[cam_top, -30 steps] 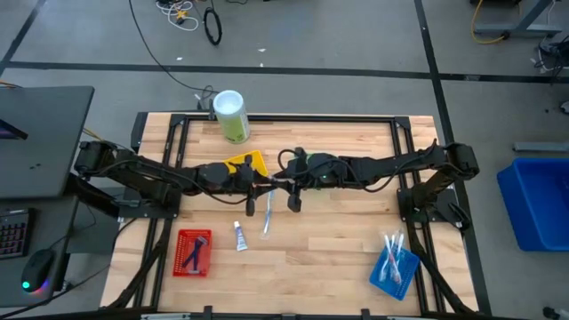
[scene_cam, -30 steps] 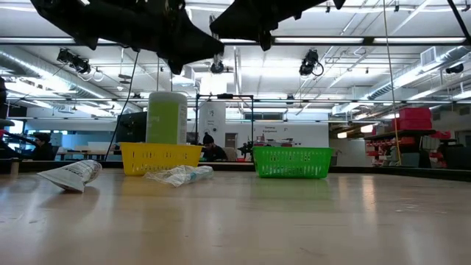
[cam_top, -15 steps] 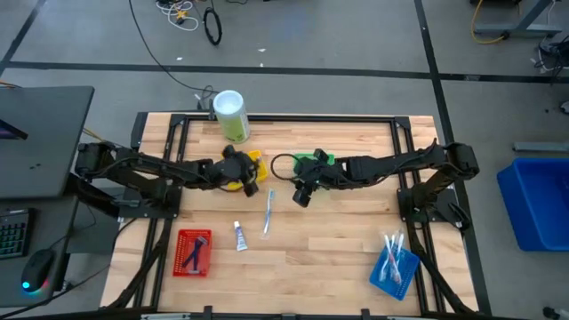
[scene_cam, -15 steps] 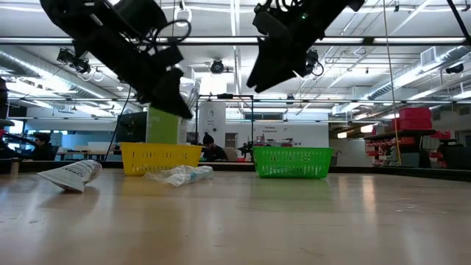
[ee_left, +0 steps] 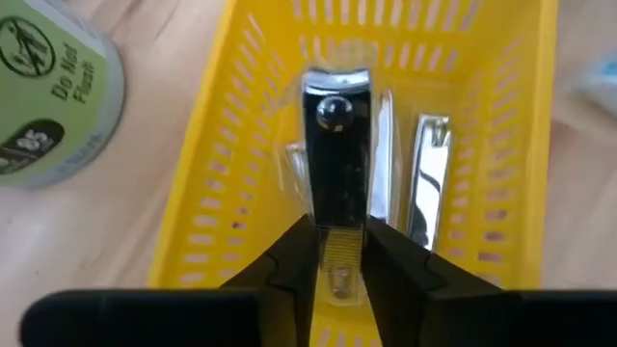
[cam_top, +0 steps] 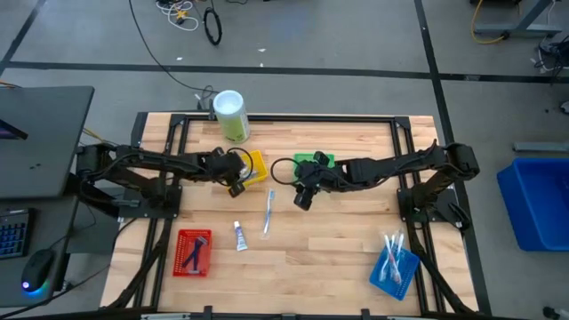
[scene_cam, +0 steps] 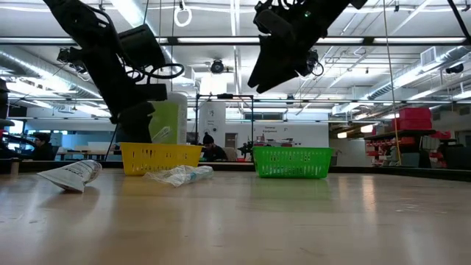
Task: Pick & Place Travel size toiletries
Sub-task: Put the silver nail cutter into the yellow bin, then put the white toothpaste into the green bin, then put the blue toothbrush into the blue bin
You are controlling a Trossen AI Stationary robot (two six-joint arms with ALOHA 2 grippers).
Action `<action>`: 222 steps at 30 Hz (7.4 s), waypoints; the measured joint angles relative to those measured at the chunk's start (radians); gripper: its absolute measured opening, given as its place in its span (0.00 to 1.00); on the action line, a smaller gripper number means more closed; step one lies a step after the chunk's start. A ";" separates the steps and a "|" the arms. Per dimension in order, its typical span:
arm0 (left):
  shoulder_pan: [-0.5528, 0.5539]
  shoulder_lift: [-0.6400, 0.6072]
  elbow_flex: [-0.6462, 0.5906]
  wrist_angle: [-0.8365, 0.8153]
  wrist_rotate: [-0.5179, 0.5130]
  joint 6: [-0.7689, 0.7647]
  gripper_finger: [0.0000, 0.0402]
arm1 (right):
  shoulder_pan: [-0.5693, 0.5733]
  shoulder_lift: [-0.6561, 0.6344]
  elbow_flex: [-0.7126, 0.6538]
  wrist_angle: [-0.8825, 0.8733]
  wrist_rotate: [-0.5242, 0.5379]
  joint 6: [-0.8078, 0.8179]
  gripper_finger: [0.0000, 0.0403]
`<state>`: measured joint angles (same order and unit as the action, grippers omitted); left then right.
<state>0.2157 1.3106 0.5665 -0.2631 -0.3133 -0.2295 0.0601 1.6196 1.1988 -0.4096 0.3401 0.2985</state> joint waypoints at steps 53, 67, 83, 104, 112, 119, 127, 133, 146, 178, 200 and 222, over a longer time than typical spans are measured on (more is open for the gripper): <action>-0.417 -0.017 0.001 0.320 0.328 0.157 0.37 | 0.068 0.000 0.000 -0.009 -0.195 0.019 0.52; -0.615 -0.017 0.001 0.008 0.202 0.354 0.50 | 0.079 0.000 0.000 -0.005 -0.195 0.052 0.47; -0.594 0.150 0.000 0.128 0.243 0.560 0.60 | 0.120 0.000 -0.001 0.026 -0.195 0.053 0.46; -0.595 0.200 0.052 0.117 0.274 0.578 0.27 | 0.120 0.000 -0.001 0.029 -0.193 0.053 0.46; -0.560 0.197 0.228 -0.015 0.178 0.523 0.19 | 0.120 0.000 -0.001 0.021 -0.193 0.053 0.45; -0.452 0.196 0.377 -0.080 0.111 0.430 0.19 | 0.120 0.000 -0.001 -0.093 -0.193 0.109 0.45; -0.312 0.197 0.429 0.006 0.069 0.397 0.19 | 0.150 0.000 -0.001 -0.307 -0.125 0.248 0.44; -0.210 0.197 0.429 0.108 0.073 0.382 0.19 | 0.177 0.000 -0.009 -0.355 -0.081 0.257 0.44; -0.094 0.384 0.450 0.491 0.269 0.393 0.19 | 0.190 0.000 -0.010 -0.517 -0.044 0.396 0.44; -0.013 0.520 0.698 0.123 0.175 0.289 0.42 | 0.190 0.001 -0.072 -0.391 -0.063 0.430 0.44; -0.081 -0.344 0.229 -0.143 -0.108 -0.005 0.42 | 0.106 0.055 -0.075 0.245 -0.053 0.238 0.45; -0.084 -0.474 0.023 0.079 -0.066 -0.002 0.42 | -0.006 0.440 0.084 0.435 -0.508 -0.717 0.56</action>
<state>0.1321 0.8368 0.5900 -0.1838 -0.3798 -0.2317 0.0540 2.0600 1.2830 0.0257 -0.1682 -0.4184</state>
